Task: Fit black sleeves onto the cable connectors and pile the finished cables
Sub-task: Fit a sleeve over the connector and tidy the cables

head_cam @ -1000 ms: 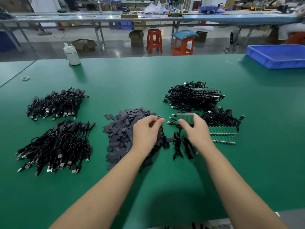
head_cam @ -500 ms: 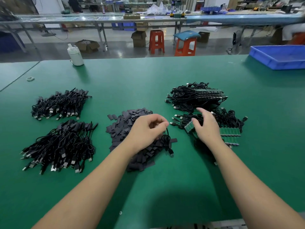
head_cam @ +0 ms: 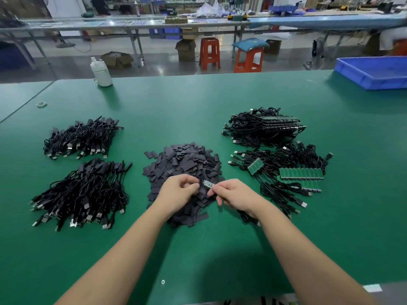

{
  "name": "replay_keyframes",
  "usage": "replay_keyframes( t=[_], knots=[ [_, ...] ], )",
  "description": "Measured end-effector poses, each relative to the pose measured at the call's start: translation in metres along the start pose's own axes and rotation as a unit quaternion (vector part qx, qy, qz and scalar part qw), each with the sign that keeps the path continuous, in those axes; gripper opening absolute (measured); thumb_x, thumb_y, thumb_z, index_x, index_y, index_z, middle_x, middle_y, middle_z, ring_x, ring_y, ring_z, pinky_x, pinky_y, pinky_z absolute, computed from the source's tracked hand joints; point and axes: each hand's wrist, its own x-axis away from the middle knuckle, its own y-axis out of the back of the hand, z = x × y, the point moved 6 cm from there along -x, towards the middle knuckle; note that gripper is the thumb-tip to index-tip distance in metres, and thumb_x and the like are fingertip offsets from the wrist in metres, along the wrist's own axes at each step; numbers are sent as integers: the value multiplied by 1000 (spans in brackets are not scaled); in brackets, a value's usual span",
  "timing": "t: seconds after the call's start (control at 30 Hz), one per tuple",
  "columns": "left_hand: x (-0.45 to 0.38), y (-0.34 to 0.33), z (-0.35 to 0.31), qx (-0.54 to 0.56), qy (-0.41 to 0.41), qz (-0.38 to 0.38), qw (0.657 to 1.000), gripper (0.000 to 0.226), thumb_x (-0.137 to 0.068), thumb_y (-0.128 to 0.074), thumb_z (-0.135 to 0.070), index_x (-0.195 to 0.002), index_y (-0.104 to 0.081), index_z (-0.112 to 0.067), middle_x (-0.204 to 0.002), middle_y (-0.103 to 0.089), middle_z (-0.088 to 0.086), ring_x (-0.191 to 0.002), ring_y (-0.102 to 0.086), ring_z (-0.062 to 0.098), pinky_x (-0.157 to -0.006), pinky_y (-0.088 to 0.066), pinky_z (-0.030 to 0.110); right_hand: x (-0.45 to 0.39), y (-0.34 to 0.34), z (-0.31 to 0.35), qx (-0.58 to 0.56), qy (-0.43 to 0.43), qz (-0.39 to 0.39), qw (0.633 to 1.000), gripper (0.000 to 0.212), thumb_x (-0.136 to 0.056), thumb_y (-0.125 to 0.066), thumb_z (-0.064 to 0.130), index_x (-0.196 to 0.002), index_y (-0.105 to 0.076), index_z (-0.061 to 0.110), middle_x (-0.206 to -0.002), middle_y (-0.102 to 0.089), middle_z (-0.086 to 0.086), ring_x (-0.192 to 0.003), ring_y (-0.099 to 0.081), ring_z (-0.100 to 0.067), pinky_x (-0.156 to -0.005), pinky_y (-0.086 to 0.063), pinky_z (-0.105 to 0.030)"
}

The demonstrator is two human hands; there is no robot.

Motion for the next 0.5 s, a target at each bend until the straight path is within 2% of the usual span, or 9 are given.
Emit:
replay_keyframes(
  t=[0.1,0.17,0.27,0.33,0.43,0.5],
  knots=[
    [1,26,26,-231,5,-90,969,4,-91,-62,-32,-92,-66,-33,-83,-66,-11,-77,-61,13,-71,-51,28,-1,-8,-18,35,-40,15,998,36,-105,-45,39,-97,-74,20,-63,-66,4,-48,-46,-6,-48,-37,-19],
    [2,34,41,-299,3,-101,949,13,-91,-61,-40,-101,-64,-32,-97,-63,-8,-87,-61,16,-78,-53,33,-1,-15,-28,17,-55,32,998,37,-105,-44,38,-99,-72,16,-64,-67,2,-46,-45,-10,-46,-39,-21],
    [-1,30,57,-347,-3,-63,936,35,-90,-60,-50,-120,-58,-31,-111,-55,-5,-96,-60,19,-80,-53,35,-2,-25,-37,2,-58,39,998,33,-105,-46,36,-103,-71,14,-67,-70,1,-43,-43,-8,-44,-40,-22],
    [-2,26,62,-365,-6,-49,930,42,-90,-59,-51,-126,-53,-31,-116,-53,-5,-101,-60,20,-83,-54,37,-3,-28,-41,-4,-59,31,998,30,-104,-49,36,-104,-71,16,-72,-73,-1,-44,-44,-8,-42,-39,-22],
    [-2,24,62,-373,-9,-63,926,43,-91,-56,-54,-127,-53,-30,-115,-53,-5,-100,-61,20,-81,-54,37,-2,-29,-47,-16,-61,17,998,28,-104,-48,37,-103,-68,18,-73,-73,0,-47,-46,-8,-42,-41,-22],
    [-3,25,59,-367,-11,-84,926,43,-91,-53,-58,-123,-55,-29,-111,-55,-5,-97,-61,20,-76,-54,35,-1,-27,-50,-40,-63,8,997,34,-105,-42,40,-103,-64,14,-70,-70,1,-48,-47,-8,-44,-42,-22]
  ],
)
